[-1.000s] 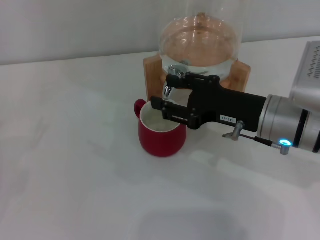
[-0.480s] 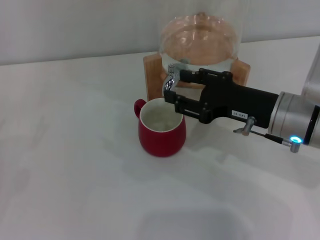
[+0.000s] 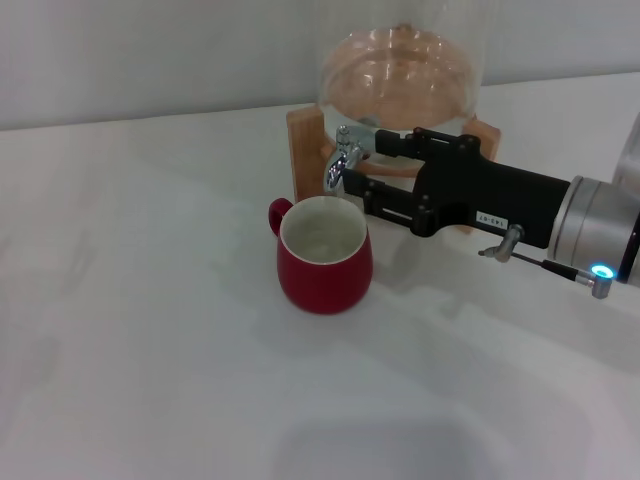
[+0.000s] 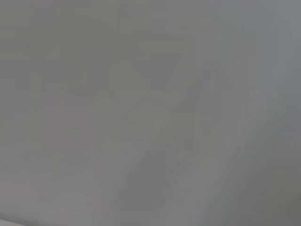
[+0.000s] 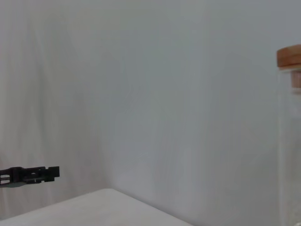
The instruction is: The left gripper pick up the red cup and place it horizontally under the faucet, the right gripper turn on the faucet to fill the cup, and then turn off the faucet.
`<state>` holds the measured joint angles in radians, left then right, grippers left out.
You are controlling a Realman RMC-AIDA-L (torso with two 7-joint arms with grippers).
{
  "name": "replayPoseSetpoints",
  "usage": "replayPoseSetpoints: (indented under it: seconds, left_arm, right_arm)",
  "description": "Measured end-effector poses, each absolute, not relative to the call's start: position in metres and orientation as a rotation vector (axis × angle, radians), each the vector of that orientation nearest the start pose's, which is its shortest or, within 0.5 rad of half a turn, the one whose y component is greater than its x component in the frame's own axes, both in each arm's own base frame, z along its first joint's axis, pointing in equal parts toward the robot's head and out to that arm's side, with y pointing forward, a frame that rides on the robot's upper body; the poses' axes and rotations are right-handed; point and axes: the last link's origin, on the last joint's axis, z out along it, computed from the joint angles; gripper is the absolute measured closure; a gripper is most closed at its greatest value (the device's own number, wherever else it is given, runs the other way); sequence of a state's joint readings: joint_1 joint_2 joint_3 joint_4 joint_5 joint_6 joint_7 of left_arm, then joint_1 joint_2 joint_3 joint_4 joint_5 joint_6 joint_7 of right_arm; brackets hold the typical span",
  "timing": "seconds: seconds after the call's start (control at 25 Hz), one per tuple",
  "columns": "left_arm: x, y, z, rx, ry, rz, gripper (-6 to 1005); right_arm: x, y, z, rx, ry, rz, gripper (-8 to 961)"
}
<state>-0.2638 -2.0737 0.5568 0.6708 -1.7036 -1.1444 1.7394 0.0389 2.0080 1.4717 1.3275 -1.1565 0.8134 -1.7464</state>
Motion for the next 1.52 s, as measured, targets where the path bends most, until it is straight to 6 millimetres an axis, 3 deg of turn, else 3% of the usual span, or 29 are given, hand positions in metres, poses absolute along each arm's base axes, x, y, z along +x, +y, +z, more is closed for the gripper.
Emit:
replayPoseSetpoints:
  seconds: [0.68, 1.0, 1.16, 1.52]
  left_arm:
    - [-0.371, 0.313, 0.096, -1.696, -0.966, -0.891, 132]
    - [-0.372, 0.313, 0.096, -1.689, -0.974, -0.886, 131]
    - [-0.372, 0.313, 0.095, -1.69, -0.973, -0.886, 131]
    - [-0.373, 0.312, 0.096, -1.686, -0.976, -0.885, 130]
  right_arm:
    - [0.206, 0.308, 0.009, -2.29, 0.471, 0.8, 312]
    - [0.207, 0.297, 0.02, -2.296, 0.467, 0.874, 312]
    - [0.217, 0.297, 0.033, -2.244, 0.481, 0.862, 311]
    - [0.266, 0.291, 0.091, -2.016, 0.559, 0.797, 311]
